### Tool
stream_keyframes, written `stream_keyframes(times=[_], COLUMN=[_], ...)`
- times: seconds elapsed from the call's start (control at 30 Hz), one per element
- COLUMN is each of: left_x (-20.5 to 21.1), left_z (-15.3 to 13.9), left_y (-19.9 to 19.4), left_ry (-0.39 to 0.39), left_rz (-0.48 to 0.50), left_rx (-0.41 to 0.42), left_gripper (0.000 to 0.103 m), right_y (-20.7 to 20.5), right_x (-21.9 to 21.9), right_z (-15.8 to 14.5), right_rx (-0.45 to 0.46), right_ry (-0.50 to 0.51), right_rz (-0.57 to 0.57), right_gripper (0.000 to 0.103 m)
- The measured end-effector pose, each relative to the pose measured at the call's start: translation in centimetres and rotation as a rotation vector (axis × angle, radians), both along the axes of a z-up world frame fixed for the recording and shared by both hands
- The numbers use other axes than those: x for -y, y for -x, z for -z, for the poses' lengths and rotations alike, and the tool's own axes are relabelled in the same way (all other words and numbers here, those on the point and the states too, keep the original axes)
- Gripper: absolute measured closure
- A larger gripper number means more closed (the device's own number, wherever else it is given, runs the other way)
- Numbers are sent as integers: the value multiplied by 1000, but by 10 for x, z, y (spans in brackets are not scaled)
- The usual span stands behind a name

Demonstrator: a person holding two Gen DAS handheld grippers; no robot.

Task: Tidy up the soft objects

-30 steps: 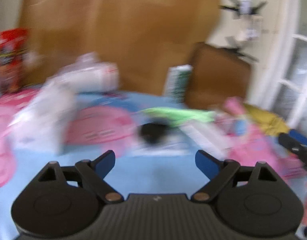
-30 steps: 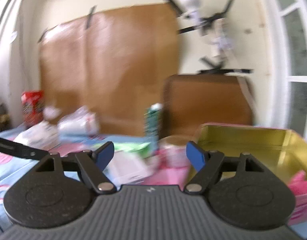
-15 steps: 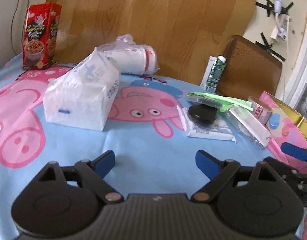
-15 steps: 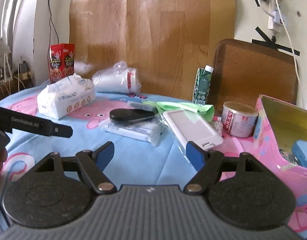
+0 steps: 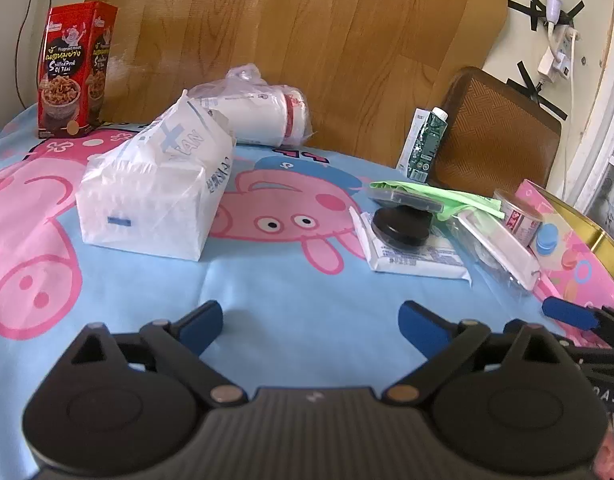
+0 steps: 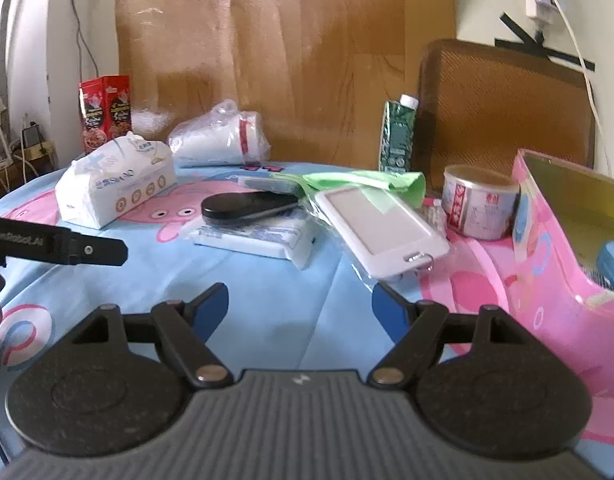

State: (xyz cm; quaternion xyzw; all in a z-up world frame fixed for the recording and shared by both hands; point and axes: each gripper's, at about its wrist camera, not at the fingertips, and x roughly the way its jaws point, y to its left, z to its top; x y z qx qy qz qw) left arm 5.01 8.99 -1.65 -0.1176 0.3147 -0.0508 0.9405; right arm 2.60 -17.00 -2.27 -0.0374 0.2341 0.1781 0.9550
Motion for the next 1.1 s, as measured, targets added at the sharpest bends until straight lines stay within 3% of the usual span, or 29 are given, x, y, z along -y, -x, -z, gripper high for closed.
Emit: stream_keyframes(times=[1.1], left_x=[1], left_z=[0], left_y=[0], left_ry=[-6], left_rz=[1], left_rx=[-2], left_gripper=[4], right_y=[-5], right_x=[9], right_z=[2], right_rx=[-30], right_ry=[-36], right_rz=[28], right_gripper=[22])
